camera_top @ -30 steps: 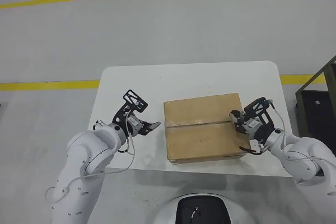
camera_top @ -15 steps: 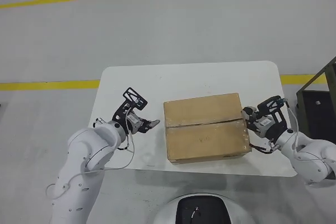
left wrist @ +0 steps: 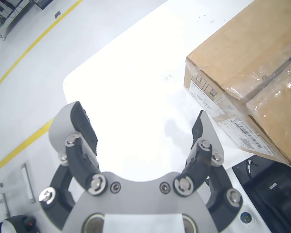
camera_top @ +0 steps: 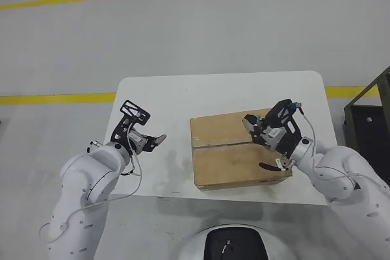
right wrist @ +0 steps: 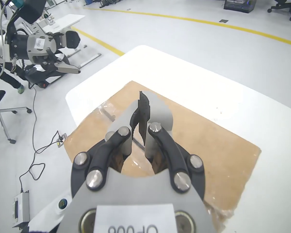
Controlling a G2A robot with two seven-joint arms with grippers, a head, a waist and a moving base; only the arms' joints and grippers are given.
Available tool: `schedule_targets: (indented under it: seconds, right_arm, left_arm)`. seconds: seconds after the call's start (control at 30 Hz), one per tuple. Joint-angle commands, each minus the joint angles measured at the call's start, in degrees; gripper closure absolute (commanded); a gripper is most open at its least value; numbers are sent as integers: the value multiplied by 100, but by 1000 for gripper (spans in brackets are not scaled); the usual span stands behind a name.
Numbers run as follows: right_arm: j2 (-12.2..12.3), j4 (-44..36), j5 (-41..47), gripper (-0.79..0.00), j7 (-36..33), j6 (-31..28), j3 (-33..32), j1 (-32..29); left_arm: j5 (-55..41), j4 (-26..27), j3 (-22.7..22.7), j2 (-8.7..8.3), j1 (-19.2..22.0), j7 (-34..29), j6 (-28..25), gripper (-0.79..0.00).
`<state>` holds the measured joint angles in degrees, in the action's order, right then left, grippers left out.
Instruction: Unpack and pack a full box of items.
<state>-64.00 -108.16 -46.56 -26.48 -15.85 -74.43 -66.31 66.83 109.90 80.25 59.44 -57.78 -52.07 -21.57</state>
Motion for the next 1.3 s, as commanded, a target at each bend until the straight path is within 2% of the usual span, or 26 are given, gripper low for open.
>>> schedule_targets:
  seconds: [0.0, 0.27, 0.4, 0.53, 0.63, 0.8, 0.9, 1.07, 1.27]
  right_arm:
    - [49, 25, -108, 0, -164, -38, -290, -160]
    - [233, -311, -387, 0, -623, 81, -1749, -1202]
    - [242, -593, -156, 0, -515, 172, -2032, -1499]
    - [194, -760, 110, 0, -346, 54, -1444, -1262]
    - [101, -566, 165, 0, -183, -52, -483, -749]
    - [-175, 202, 55, 0, 242, -48, 1240, 234]
    - [-344, 544, 98, 0, 444, -7, 1900, 716]
    - [-486, 1118, 12, 0, 411, 173, 2325, 1039]
    - [-432, 1103, 75, 0, 258, 226, 2000, 802]
  left_arm:
    - [-10, -2, 8, -4, -38, 63, -1, -785]
    - [-181, -159, -135, -1, 12, 243, -186, -785]
    - [-231, -194, -171, -5, 88, 260, -274, -785]
    - [-213, -173, -57, -26, 146, 207, -264, -785]
    - [-127, -121, 100, -54, 94, 147, -238, -785]
    - [-50, 30, 375, -102, -43, 49, -212, -785]
    - [-71, 136, 473, -121, -138, 3, -206, -785]
    - [-145, 280, 474, -132, -297, -15, -150, -785]
    - [-219, 288, 330, -133, -303, 65, -186, -785]
